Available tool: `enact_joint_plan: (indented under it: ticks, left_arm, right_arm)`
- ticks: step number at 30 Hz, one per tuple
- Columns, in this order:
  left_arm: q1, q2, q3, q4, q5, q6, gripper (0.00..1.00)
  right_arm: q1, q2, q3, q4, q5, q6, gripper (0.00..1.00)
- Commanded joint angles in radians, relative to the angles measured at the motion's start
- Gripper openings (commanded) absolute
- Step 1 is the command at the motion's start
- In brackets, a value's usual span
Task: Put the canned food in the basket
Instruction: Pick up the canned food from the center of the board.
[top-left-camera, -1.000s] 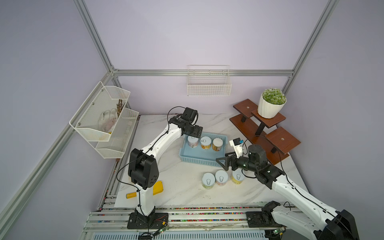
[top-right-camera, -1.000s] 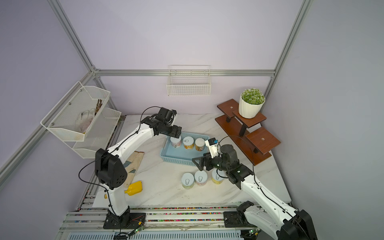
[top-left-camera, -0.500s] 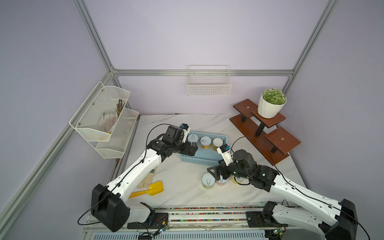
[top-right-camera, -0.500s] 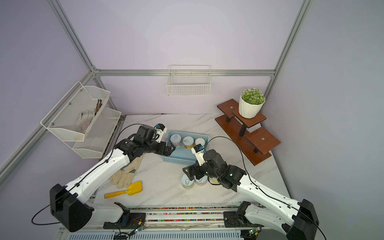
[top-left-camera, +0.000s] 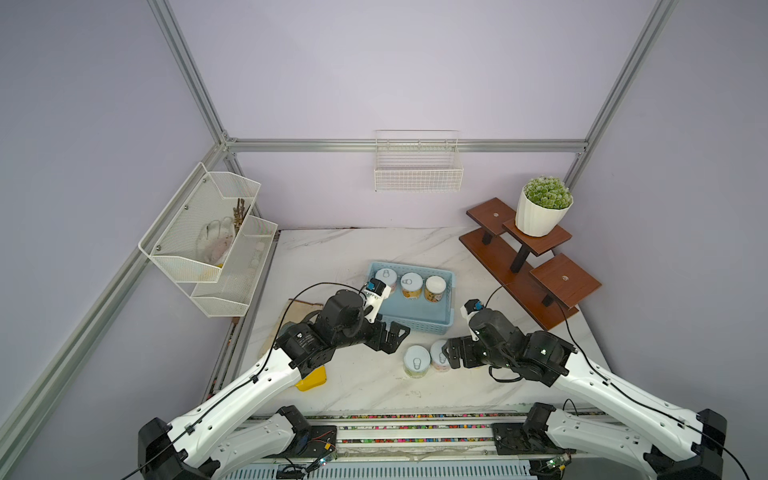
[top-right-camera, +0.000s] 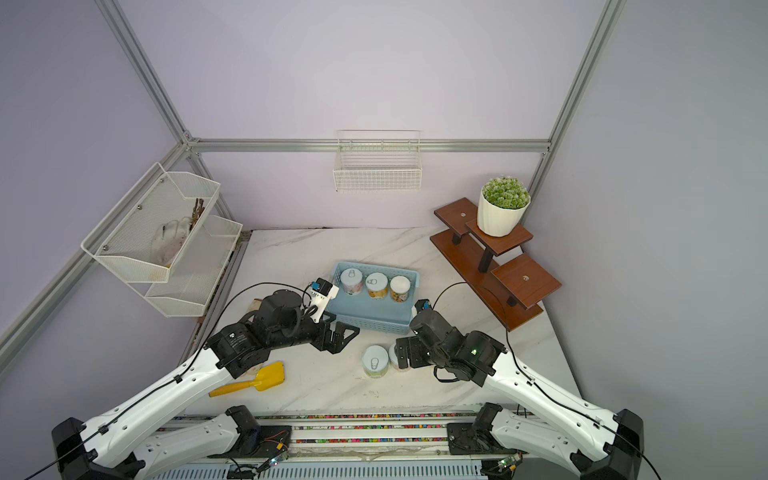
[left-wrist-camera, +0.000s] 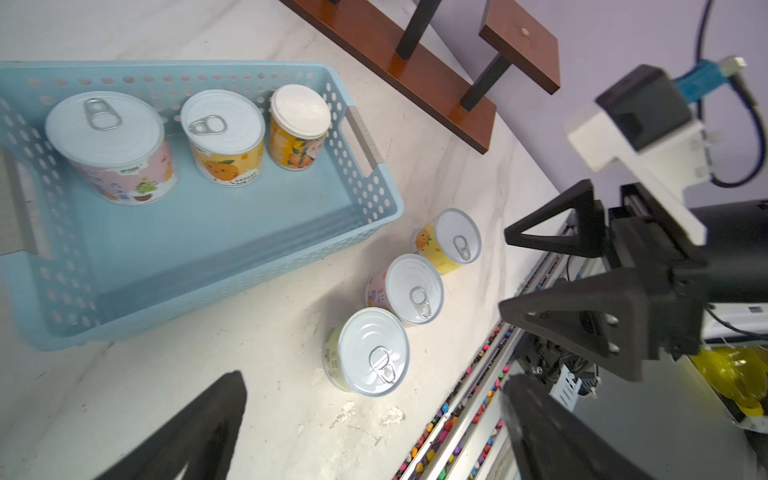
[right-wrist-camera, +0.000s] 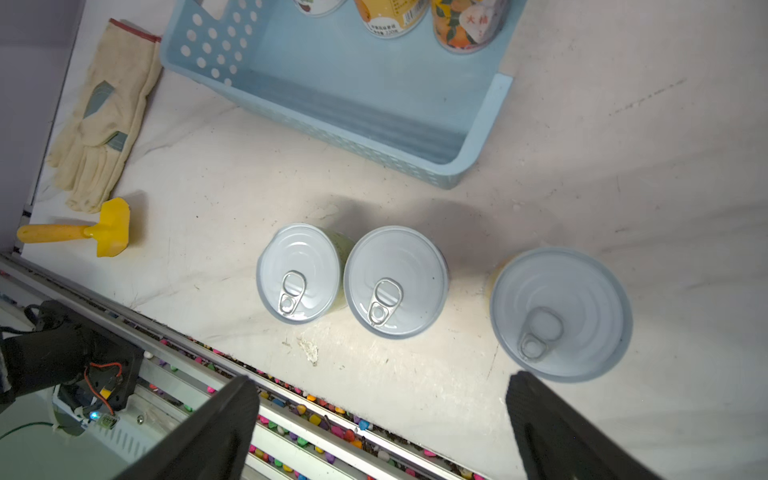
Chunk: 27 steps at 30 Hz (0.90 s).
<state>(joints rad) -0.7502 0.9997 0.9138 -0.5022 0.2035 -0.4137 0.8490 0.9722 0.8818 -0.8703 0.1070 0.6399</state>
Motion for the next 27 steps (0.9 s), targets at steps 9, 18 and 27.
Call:
enact_joint_plan:
  ticks: [9, 18, 27]
  left_arm:
    - [-0.112, -0.014, -0.046, 0.2, 0.082, -0.022, 1.0]
    - [-0.184, -0.018, -0.064, 0.224, 0.044, 0.015, 1.0]
    - [-0.203, -0.036, -0.087, 0.227, 0.038, 0.021, 1.0]
  right_arm:
    - [-0.121, 0.038, 0.02, -0.144, 0.097, 0.077, 0.99]
    - [-0.276, 0.189, 0.044, -0.13, 0.002, -0.022, 0.99]
    - [-0.287, 0.369, 0.077, -0.139, -0.003, -0.058, 0.99]
